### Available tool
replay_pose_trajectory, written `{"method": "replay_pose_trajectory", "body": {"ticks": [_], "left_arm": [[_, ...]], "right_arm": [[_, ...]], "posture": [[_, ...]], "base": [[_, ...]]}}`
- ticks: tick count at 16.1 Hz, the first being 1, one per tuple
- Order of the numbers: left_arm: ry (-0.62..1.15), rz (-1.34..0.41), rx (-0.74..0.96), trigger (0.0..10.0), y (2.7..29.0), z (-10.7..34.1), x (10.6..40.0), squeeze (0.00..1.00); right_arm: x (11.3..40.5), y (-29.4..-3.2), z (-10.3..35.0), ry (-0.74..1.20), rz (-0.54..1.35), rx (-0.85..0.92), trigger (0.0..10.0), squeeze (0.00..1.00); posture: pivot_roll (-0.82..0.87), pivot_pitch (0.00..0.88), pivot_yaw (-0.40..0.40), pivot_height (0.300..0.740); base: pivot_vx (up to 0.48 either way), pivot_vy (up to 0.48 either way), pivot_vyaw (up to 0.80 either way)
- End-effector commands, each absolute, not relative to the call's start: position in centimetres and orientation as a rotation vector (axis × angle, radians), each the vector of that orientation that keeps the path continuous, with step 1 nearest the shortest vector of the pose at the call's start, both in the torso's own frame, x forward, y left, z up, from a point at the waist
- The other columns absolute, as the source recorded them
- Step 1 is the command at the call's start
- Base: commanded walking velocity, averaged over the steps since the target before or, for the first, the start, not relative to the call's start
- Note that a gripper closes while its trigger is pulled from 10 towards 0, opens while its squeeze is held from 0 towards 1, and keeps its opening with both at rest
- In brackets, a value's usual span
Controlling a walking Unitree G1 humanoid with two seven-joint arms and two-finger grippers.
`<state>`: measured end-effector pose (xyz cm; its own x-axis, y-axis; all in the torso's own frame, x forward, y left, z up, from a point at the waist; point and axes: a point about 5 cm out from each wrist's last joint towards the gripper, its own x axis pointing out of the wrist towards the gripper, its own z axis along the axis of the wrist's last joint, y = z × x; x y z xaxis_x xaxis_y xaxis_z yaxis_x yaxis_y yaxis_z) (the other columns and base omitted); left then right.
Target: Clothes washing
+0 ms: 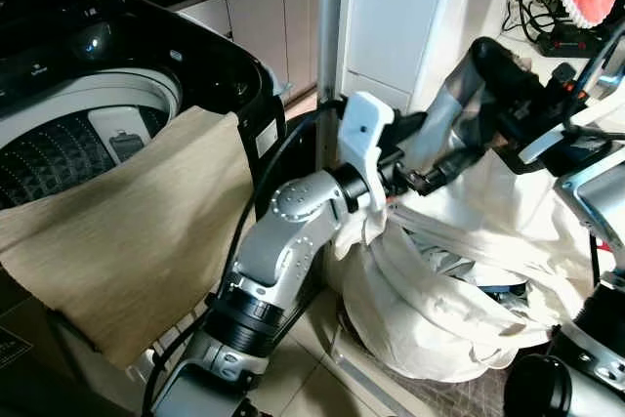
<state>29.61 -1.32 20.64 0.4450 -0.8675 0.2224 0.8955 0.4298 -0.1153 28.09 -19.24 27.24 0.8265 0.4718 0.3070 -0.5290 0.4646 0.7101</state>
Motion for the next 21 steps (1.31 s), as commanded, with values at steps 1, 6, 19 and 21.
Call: {"method": "replay_pose_trajectory", "body": {"ticks": [1, 6, 19, 21], "left_arm": [[-0.142, -1.142, -0.212, 10.0, -1.7, 20.5, 29.2, 0.00], [-0.133, -1.129, -0.254, 0.0, -2.0, 19.9, 29.4, 0.00], [-0.167, -1.109, -0.256, 0.0, -1.2, 19.9, 30.1, 0.00], [-0.168, -1.111, -0.247, 0.0, -1.2, 20.0, 30.1, 0.00]], "right_arm": [[27.7, -18.9, 28.2, -0.101, 0.646, 0.874, 0.0, 0.00], [27.4, -18.8, 28.1, -0.082, 0.641, 0.864, 0.0, 0.00], [27.3, -18.2, 27.9, -0.062, 0.639, 0.840, 0.0, 0.00], [27.3, -18.2, 27.9, -0.062, 0.638, 0.842, 0.0, 0.00]], "posture": [[-0.22, 0.000, 0.031, 0.740], [-0.22, 0.000, 0.038, 0.740], [-0.21, 0.000, 0.036, 0.740], [-0.21, 0.000, 0.036, 0.740]], "base": [[0.000, 0.000, 0.00], [0.000, 0.000, 0.00], [0.000, 0.000, 0.00], [0.000, 0.000, 0.00]]}}
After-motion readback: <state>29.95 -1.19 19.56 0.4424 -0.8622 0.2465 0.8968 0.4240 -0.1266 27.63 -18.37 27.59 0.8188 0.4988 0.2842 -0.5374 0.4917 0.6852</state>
